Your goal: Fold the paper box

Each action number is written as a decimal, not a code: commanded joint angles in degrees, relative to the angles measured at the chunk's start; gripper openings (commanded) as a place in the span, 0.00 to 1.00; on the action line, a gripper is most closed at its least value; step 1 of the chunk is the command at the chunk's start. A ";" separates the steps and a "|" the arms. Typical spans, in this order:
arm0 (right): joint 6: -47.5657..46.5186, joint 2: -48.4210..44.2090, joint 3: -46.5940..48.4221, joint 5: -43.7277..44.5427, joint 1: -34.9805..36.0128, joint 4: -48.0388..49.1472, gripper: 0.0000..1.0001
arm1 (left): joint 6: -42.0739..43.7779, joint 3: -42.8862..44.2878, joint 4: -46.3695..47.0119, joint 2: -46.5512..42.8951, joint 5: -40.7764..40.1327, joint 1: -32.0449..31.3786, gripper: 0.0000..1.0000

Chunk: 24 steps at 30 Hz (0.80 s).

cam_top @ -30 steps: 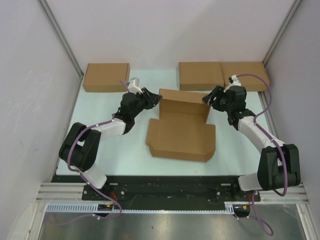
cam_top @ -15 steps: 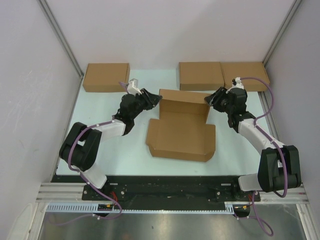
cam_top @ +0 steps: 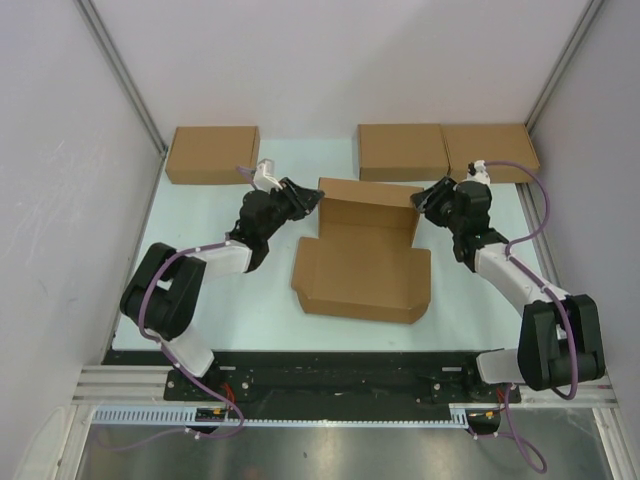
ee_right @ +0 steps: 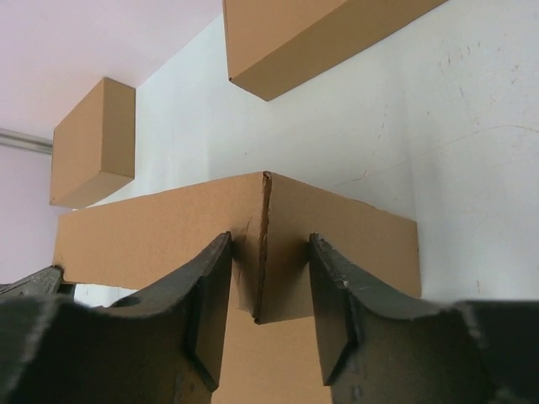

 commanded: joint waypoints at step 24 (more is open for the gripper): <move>-15.97 -13.58 -9.36 33.36 16.77 -12.40 0.83 | -4.87 -13.95 -46.57 -41.81 -44.59 -14.41 0.61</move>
